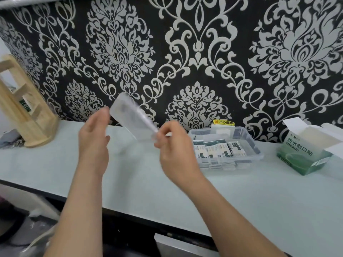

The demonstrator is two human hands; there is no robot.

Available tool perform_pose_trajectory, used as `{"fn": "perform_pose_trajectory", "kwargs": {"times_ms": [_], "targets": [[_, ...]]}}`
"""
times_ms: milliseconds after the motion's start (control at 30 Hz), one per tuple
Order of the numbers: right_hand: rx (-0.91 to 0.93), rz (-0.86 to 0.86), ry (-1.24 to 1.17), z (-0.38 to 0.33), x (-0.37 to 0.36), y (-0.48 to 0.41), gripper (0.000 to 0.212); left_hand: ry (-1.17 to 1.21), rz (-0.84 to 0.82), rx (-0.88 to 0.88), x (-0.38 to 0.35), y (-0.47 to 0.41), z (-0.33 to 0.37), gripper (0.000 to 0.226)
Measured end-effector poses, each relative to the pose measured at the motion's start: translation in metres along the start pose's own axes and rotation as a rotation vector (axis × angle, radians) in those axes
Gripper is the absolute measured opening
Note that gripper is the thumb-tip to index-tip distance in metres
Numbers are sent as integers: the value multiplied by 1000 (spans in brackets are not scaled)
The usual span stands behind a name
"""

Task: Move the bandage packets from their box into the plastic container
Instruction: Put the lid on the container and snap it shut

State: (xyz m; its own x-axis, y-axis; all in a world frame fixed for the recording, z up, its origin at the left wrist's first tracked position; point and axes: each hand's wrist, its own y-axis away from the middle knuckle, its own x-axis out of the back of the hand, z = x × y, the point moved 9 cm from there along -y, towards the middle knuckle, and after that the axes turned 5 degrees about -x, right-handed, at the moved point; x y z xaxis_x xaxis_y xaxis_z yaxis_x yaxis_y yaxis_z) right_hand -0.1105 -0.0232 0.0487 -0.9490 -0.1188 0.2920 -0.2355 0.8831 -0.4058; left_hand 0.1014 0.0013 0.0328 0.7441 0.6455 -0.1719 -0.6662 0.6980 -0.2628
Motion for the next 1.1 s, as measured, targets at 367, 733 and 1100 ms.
{"fn": "perform_pose_trajectory", "kwargs": {"times_ms": [367, 733, 1100], "targets": [[-348, 377, 67, 42, 165, -4, 17, -193, -353, 227, -120, 39, -25, 13], [-514, 269, 647, 100, 210, -2, 22, -1396, -484, -304, -182, 73, -15, 37], [-599, 249, 566, 117, 215, 1, 15, -1350, -649, -194, -177, 68, -38, 43]]}}
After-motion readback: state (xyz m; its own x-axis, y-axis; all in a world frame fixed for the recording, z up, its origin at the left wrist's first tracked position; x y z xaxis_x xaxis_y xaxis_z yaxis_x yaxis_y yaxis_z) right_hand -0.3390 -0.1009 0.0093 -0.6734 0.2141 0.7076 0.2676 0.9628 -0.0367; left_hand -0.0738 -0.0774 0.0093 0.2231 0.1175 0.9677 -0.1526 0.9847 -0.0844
